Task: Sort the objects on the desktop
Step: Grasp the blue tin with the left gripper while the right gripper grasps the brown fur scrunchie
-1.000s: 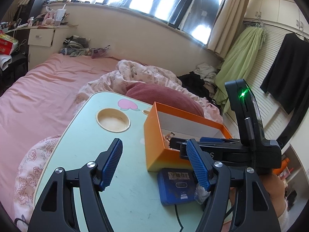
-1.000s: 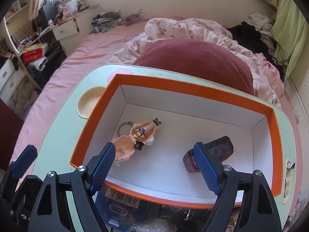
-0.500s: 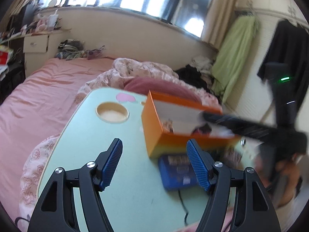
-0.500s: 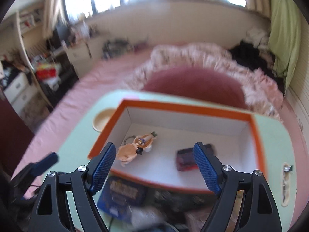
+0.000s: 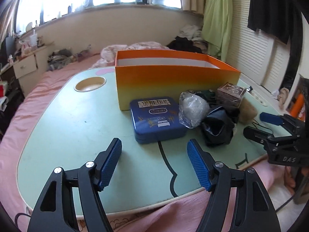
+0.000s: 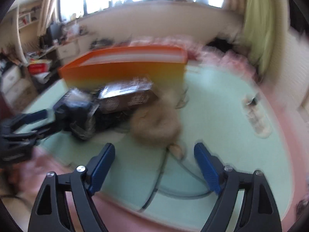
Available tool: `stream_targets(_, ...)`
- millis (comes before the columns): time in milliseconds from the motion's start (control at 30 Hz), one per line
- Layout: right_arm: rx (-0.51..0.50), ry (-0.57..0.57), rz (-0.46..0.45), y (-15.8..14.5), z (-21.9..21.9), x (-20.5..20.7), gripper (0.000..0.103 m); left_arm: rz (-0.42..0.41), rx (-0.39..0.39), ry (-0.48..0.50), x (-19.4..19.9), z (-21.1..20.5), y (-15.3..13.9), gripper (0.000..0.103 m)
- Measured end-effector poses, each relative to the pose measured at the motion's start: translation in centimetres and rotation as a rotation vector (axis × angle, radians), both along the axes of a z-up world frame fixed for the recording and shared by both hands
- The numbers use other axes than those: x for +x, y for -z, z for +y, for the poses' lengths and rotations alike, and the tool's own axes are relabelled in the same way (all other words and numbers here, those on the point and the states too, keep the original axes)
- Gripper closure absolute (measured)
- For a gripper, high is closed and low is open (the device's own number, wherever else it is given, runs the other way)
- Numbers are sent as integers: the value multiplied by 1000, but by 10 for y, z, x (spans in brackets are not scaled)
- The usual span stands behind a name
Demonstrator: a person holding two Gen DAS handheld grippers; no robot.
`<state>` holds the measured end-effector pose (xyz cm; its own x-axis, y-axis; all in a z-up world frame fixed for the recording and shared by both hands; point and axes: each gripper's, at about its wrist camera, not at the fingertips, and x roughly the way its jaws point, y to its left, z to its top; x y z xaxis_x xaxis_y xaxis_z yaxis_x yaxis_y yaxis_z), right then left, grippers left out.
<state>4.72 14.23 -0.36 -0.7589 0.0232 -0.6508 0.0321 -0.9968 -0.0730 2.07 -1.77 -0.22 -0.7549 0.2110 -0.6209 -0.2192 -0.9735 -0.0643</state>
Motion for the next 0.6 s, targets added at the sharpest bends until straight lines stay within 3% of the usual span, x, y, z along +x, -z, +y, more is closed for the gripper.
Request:
stream_targets(67, -4, 17, 5, 1, 1, -3, 12, 11, -31, -1, 1, 4, 2, 30)
stream_targets(367, -77, 19, 32, -11, 11, -21, 14, 19, -1, 7, 0, 0, -1, 29)
stream_targets(433, -72, -2, 32, -12, 8, -25, 36, 12, 24, 11, -1, -4, -3, 29)
stream_targets(467, -68, -19, 14, -11, 5, -27, 65, 3, 40, 4, -2, -7, -4, 29)
stream_targets(600, -83, -41, 40, -11, 6, -15, 64, 0, 92, -11, -10, -15, -13, 29)
